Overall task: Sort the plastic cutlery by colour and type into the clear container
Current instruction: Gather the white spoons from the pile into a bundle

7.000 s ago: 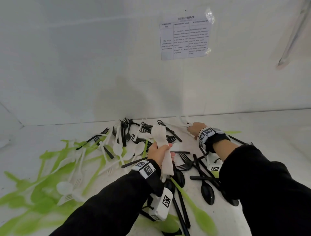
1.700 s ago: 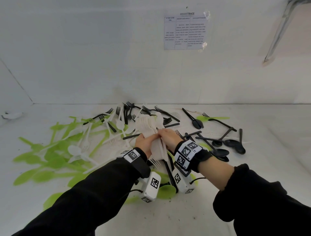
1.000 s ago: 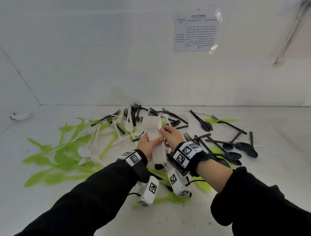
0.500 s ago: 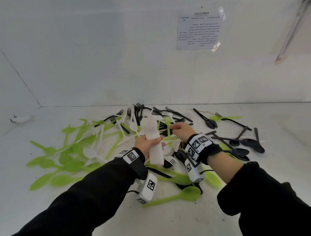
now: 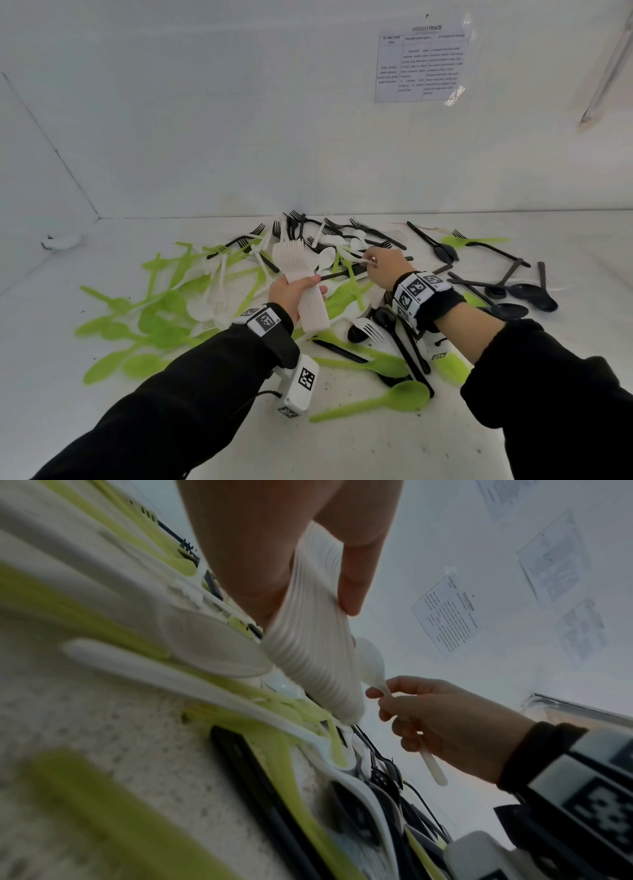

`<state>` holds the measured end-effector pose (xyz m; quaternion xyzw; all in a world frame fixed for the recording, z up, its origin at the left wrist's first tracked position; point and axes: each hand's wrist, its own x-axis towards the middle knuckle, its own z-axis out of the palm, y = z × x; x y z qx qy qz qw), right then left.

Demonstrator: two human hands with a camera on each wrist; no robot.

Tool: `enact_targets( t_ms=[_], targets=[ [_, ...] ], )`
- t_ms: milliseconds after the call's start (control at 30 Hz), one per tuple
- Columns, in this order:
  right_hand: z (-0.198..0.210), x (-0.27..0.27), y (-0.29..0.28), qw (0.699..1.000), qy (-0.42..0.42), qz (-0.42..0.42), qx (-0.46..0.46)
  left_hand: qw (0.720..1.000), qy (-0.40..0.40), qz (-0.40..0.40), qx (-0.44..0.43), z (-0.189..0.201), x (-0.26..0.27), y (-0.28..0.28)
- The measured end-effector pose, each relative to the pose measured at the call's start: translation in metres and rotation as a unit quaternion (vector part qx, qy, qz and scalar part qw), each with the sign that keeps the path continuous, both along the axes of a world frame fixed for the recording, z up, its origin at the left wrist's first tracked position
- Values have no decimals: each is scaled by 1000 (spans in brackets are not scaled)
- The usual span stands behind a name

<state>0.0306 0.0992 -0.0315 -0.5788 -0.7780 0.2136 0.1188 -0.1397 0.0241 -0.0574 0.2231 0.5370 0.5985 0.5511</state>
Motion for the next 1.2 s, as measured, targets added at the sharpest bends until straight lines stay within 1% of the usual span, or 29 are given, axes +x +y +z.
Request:
enact_targets(
  t_ms=[33, 133, 200, 300, 400, 467, 567, 633, 733, 800, 900, 933, 967, 1000, 1100, 1200],
  targets=[
    [0, -1, -2, 1000, -5, 25, -13, 1000, 1, 4, 0, 0, -1, -1],
    [-2, -11, -16, 989, -72, 110, -71, 1000, 6, 10, 5, 1, -5, -4],
    [-7, -19, -23, 983, -88, 134, -93, 1000, 9, 10, 5, 1, -7, -6],
    [-14, -29, -26, 978, -94, 144, -118, 1000, 15, 15, 5, 3, -10, -9],
    [-14, -34, -26, 978, -123, 140, -94, 1000, 19, 23, 9, 2, -13, -13],
    [-15, -35, -26, 981, -126, 126, -78, 999, 13, 27, 12, 2, -15, -15],
    [-16, -34, -26, 988, -96, 78, -87, 999, 9, 31, 14, 3, -15, -20],
    [-14, -32, -25, 995, -66, 28, -71, 999, 7, 37, 13, 2, -15, -23],
    [-11, -31, -20, 997, 14, -48, -56, 999, 6, 39, 12, 0, -14, -26],
    [-9, -32, -14, 994, 82, -52, -53, 999, 10, 34, 14, -1, -14, -27],
    [0, -34, -8, 981, 186, -22, -59, 999, 13, 33, 16, -2, -15, -29],
    [2, -34, -8, 977, 201, -11, -65, 999, 12, 33, 16, -2, -15, -29],
    [4, -34, -6, 979, 196, 3, -61, 999, 11, 33, 16, -2, -16, -29],
    [4, -34, -5, 985, 166, 19, -48, 999, 9, 33, 17, -2, -17, -29],
    [1, -32, 3, 997, 47, 64, -23, 999, 3, 43, 12, -2, -19, -29],
    [-5, -32, 10, 990, -98, 98, -11, 998, -1, 60, 8, -3, -21, -27]
  ],
)
